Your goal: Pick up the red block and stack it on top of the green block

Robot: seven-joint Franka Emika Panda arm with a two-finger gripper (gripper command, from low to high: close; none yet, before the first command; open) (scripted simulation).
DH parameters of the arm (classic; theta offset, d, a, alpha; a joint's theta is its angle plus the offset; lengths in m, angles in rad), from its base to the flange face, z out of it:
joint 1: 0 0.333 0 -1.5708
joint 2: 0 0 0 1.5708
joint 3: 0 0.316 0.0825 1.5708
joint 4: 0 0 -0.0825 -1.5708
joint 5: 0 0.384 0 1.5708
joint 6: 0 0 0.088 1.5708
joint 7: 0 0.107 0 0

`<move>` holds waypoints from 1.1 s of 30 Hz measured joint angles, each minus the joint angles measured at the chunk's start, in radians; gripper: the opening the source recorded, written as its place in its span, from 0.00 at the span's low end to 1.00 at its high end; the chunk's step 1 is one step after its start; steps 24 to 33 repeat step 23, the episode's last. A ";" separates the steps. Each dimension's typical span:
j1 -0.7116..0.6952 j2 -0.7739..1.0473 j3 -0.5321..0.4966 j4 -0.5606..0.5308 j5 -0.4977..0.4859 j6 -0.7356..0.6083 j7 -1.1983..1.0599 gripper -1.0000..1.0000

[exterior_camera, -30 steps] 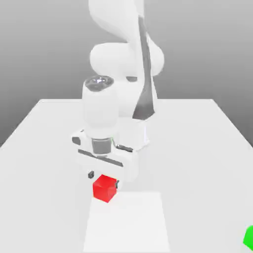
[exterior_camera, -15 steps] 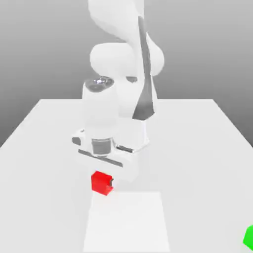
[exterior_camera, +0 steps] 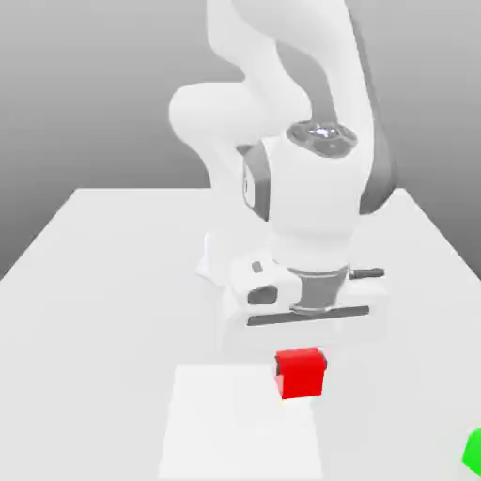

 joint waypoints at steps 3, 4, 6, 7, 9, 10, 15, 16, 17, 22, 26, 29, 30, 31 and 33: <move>0.045 0.065 0.051 0.109 -0.028 -0.048 -0.070 0.00; 0.062 0.087 0.069 0.146 -0.039 -0.064 -0.093 0.00; 0.095 0.132 0.106 0.218 -0.062 -0.097 -0.136 0.00; 0.114 0.155 0.123 0.255 -0.073 -0.114 -0.159 0.00; 0.151 0.202 0.154 0.325 -0.097 -0.143 -0.200 0.00; 0.165 0.232 0.154 0.344 -0.113 -0.133 -0.203 0.00; 0.204 0.335 0.120 0.365 -0.166 -0.056 -0.179 1.00; 0.204 0.335 0.120 0.365 -0.166 -0.056 -0.179 1.00; 0.204 0.335 0.120 0.365 -0.166 -0.056 -0.179 1.00; 0.195 0.291 0.136 0.364 -0.144 -0.097 -0.196 1.00; 0.188 0.257 0.146 0.361 -0.125 -0.126 -0.209 1.00; 0.188 0.257 0.146 0.361 -0.125 -0.126 -0.209 1.00; 0.188 0.257 0.146 0.361 -0.125 -0.126 -0.209 1.00; 0.188 0.257 0.146 0.361 -0.125 -0.126 -0.209 1.00; 0.188 0.257 0.146 0.361 -0.125 -0.126 -0.209 1.00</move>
